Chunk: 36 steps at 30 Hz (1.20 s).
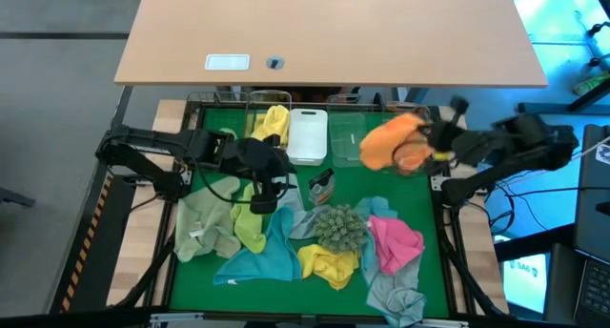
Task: Sort microfiber towel by color & place in baskets
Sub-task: Put the orange microfiber towel into the right transparent bin
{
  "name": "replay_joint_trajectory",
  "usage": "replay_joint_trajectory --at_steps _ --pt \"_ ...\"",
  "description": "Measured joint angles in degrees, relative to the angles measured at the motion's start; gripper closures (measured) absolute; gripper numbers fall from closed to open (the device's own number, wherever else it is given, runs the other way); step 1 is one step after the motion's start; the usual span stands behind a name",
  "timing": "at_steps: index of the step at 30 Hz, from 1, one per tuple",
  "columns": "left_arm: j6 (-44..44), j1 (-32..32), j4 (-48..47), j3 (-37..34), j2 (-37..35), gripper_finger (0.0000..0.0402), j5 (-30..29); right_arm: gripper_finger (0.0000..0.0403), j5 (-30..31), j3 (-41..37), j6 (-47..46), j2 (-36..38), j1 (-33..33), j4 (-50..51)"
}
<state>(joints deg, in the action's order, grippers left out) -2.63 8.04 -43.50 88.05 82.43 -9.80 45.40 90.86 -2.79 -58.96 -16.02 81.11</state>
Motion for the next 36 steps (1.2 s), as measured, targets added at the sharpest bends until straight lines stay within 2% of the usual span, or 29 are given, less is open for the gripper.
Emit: replay_joint_trajectory --at_steps 8,14,20,28,34,36 --pt "0.01 1.56 0.73 0.00 0.00 0.0238 -0.26 0.0402 7.60 0.01 -0.17 6.08 11.93 0.02" --pt "0.01 1.57 0.71 0.00 0.02 0.0238 -2.26 0.0402 5.82 -0.42 -4.18 9.17 18.96 0.10" --pt "0.17 1.57 0.71 0.00 0.02 0.0238 -3.20 0.0402 3.05 -5.27 -6.20 9.18 21.66 -1.52" --pt "0.08 1.55 0.71 0.00 0.04 0.0238 -3.19 0.0402 4.02 -13.71 -4.65 8.24 27.42 -12.38" --pt "0.17 1.55 0.71 0.00 0.04 0.0238 -3.19 0.0402 4.43 -14.11 -3.07 6.31 35.94 -18.18" --pt "0.17 1.55 0.71 0.00 0.04 0.0238 -3.19 0.0402 2.76 -14.11 -1.93 5.89 38.72 -20.50"
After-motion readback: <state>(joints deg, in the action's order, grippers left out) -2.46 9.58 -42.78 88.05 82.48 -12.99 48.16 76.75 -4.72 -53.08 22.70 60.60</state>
